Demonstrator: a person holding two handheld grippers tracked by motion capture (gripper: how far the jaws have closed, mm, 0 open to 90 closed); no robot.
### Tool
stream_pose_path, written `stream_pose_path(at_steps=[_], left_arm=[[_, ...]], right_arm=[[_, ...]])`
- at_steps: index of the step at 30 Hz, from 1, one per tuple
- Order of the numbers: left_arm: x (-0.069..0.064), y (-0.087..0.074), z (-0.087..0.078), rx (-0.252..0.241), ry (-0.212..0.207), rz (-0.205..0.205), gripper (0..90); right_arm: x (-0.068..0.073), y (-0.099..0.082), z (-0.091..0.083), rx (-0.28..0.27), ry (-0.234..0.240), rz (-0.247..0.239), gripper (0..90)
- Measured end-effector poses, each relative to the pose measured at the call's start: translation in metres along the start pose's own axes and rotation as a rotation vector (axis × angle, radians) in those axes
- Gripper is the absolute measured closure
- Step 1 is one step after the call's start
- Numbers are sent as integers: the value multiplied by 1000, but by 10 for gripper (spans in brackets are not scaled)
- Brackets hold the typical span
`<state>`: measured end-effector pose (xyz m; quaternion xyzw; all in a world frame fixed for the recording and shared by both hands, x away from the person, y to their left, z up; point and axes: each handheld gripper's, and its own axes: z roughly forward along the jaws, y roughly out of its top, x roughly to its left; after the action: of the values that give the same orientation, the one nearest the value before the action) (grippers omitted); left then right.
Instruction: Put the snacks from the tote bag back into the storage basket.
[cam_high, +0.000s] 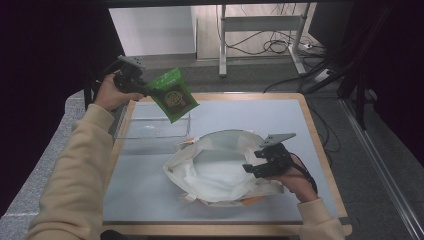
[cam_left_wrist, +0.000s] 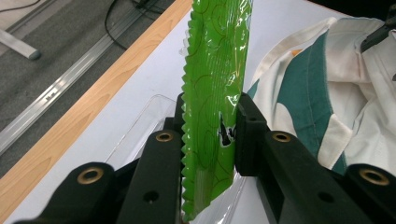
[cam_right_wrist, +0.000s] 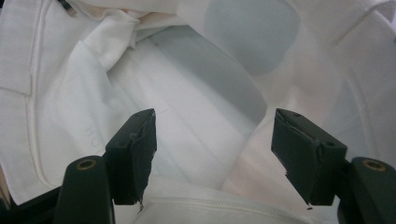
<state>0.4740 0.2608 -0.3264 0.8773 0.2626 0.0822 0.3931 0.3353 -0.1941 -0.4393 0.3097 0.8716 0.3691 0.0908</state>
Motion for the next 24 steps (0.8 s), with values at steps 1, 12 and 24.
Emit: stream_pose_path(at_steps=[1,12,24], left_arm=[[1,0,0,1,-1,-7,751],[11,-3,0,17,9,-15,751],[24,-8,-1,36,29,-43,751]], right_arm=[[0,0,0,0,-1,1,309],[0,-1,2,10,-2,-1,307],[-1,-1,3,12,-11,4,307]])
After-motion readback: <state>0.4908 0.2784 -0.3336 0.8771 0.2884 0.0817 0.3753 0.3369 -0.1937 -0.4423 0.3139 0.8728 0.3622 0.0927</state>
